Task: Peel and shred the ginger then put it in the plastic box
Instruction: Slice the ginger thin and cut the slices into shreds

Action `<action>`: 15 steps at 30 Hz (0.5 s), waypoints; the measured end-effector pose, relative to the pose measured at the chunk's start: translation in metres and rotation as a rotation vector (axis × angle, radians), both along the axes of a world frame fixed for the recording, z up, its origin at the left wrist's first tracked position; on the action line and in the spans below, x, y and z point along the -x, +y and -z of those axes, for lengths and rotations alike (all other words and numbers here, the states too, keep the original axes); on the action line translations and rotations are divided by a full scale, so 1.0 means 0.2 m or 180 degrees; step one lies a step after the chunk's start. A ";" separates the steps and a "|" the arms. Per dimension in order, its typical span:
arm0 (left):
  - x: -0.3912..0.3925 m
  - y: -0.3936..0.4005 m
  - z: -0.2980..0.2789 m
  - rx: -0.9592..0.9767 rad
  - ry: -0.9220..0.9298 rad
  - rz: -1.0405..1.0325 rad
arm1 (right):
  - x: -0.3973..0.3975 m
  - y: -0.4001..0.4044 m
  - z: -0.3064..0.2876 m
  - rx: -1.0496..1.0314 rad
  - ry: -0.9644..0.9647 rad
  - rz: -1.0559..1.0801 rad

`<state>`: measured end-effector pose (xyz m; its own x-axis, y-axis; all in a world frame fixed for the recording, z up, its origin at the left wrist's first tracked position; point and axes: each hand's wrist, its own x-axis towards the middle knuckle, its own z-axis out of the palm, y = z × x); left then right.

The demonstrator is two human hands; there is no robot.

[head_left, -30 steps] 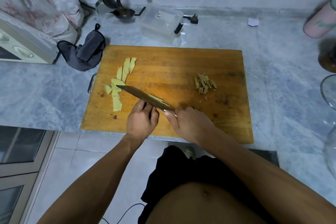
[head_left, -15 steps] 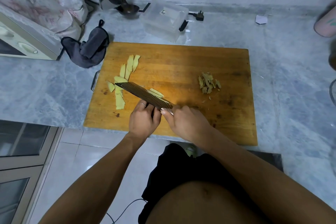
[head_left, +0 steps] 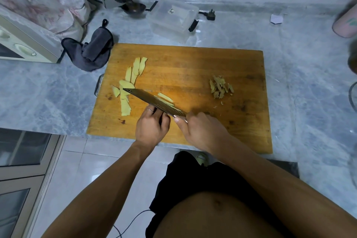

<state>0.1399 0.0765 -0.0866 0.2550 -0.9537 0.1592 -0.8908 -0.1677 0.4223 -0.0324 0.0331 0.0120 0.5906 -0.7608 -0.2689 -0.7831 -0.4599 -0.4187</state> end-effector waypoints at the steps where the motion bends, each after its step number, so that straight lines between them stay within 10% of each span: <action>1: 0.00 0.00 0.00 -0.0003 0.0007 -0.0006 | 0.00 0.00 0.01 0.0006 0.0006 -0.0004; 15: 0.00 0.01 -0.01 -0.0090 -0.0017 0.0005 | -0.05 0.01 0.03 0.0245 0.0059 -0.0053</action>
<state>0.1408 0.0777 -0.0852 0.2526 -0.9583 0.1335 -0.8933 -0.1780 0.4126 -0.0233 0.0361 0.0067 0.5989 -0.7697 -0.2210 -0.7823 -0.5032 -0.3672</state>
